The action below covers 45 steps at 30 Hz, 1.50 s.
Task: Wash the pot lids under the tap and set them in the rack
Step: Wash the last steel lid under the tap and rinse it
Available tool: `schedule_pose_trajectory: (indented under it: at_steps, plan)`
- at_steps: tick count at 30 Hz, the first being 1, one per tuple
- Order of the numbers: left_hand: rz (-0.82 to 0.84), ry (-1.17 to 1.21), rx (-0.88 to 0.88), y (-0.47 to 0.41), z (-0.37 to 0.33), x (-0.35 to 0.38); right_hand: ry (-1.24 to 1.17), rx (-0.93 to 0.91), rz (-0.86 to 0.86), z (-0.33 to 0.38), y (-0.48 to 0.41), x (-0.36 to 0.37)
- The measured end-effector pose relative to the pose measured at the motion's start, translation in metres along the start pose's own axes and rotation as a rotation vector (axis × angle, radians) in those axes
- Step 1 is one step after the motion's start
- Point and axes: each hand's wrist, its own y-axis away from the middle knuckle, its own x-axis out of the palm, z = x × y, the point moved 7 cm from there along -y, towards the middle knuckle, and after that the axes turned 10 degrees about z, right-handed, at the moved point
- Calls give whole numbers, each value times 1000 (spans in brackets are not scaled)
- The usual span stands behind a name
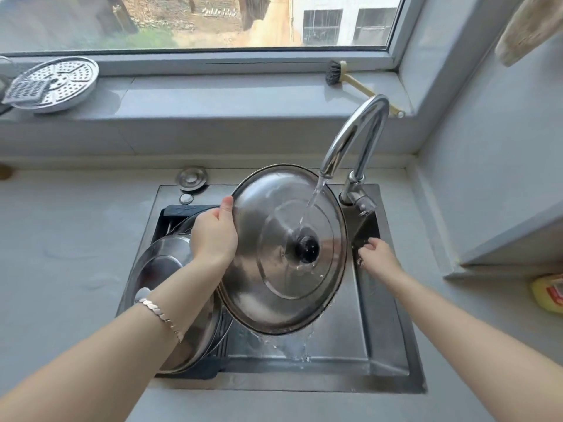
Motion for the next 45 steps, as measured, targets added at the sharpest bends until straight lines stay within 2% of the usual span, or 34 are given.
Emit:
schedule_pose_trajectory:
  at_steps: [3, 8, 12, 14, 17, 20, 23, 28, 31, 34, 36, 39, 45]
  plan:
    - [11, -36, 59, 1, -8, -3, -240, -68, -52, 22, -15, 0]
    - [68, -34, 69, 0, -8, 1, -572, -71, -139, 46, -27, 12]
    - [84, -28, 47, 2, -13, 5, -575, -76, -66, 65, -23, 24]
    - [104, -16, 39, 4, -17, 7, -424, -62, 1, 67, -17, 27]
    - [143, 6, 9, 9, -21, 12, 21, -53, 180, 70, 12, 38]
    - [191, 6, 8, 14, -29, 18, 171, -112, 385, 70, 51, 63]
    - [242, 17, 35, 19, -38, 26, 335, -240, 318, 66, 67, 68]
    - [480, 277, 19, 31, -43, 48, 258, -329, 204, 50, 70, 53]
    - [561, 205, 29, 39, -35, 54, 303, -340, 192, 39, 72, 45]
    - [568, -38, 87, 42, -16, 54, 315, -375, 191, 37, 76, 39]
    - [559, -101, 78, 43, 1, 50, 320, -428, 178, 45, 82, 35]
    - [519, -96, 37, 47, 19, 38, 331, -481, 165, 53, 87, 32]
    - [420, -67, -20, 50, 42, 16, 431, -467, 168, 56, 86, 44]
